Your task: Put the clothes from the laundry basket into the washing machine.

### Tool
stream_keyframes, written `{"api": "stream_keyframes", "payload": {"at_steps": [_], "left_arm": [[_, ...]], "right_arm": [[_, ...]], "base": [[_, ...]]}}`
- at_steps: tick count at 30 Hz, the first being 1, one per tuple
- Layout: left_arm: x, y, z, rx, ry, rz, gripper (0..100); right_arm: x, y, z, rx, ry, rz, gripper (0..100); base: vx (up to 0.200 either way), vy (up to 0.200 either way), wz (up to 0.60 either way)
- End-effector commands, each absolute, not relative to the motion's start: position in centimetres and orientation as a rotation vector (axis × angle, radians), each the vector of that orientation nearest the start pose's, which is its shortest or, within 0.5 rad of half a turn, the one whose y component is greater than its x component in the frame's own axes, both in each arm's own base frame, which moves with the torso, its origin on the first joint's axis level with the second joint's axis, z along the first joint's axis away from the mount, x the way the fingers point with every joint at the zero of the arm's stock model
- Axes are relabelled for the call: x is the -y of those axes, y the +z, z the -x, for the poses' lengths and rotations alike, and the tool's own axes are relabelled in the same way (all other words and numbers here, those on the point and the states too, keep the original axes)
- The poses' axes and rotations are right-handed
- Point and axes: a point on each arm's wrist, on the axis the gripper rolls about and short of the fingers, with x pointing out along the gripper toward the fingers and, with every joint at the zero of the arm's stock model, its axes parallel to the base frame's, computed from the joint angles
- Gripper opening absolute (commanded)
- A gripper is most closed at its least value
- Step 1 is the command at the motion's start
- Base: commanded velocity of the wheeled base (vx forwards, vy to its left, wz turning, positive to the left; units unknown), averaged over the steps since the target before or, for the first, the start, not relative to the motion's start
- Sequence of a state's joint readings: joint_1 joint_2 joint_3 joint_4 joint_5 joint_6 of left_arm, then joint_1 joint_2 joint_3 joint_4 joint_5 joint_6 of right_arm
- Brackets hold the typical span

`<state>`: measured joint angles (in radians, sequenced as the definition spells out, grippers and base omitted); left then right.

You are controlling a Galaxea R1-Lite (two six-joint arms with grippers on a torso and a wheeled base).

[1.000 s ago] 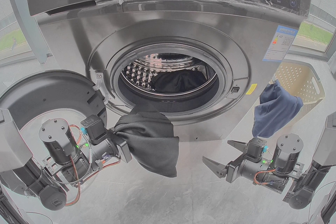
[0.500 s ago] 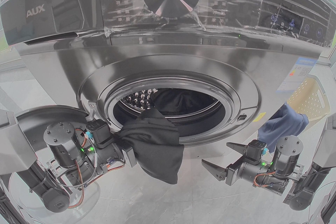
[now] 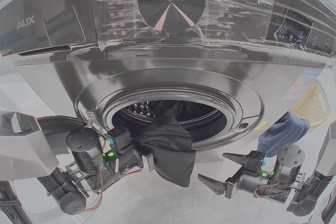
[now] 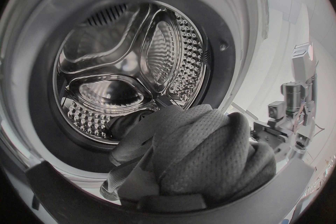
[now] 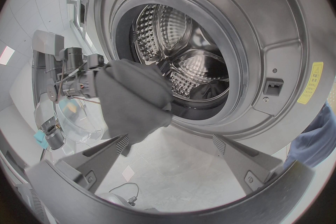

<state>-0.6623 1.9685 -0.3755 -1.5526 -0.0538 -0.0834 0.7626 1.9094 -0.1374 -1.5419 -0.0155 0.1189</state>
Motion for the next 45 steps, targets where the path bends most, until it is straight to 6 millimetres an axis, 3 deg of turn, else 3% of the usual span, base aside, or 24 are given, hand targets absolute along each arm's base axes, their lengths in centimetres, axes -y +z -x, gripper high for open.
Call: {"api": "stream_keyframes", "payload": {"at_steps": [1,10,19,30,38,45], "left_arm": [[20.5,7.0,-25.0,-0.099,-0.691,0.052,0],[23.6,7.2,-29.5,0.022,-0.672,0.104,0],[25.3,6.3,-32.0,0.071,-0.665,0.12,0],[26.0,6.8,-38.2,0.174,-0.543,0.151,0],[27.3,7.3,-41.1,0.207,-0.484,0.16,0],[27.6,6.6,-43.4,0.198,-0.457,0.153,0]], "right_arm": [[-16.2,7.3,-16.6,-0.276,0.74,-0.015,100],[-15.6,6.7,-16.0,-0.313,0.741,0.002,100],[-15.7,6.7,-16.0,-0.311,0.742,0.003,100],[-15.7,6.6,-16.0,-0.317,0.745,0.004,100],[-15.8,6.5,-16.0,-0.32,0.745,0.005,100],[-15.8,6.6,-16.0,-0.318,0.745,0.004,100]], "base": [[0.0,0.0,0.0],[0.0,0.0,0.0],[0.0,0.0,0.0],[0.0,0.0,0.0],[0.0,0.0,0.0],[0.0,0.0,0.0]]}}
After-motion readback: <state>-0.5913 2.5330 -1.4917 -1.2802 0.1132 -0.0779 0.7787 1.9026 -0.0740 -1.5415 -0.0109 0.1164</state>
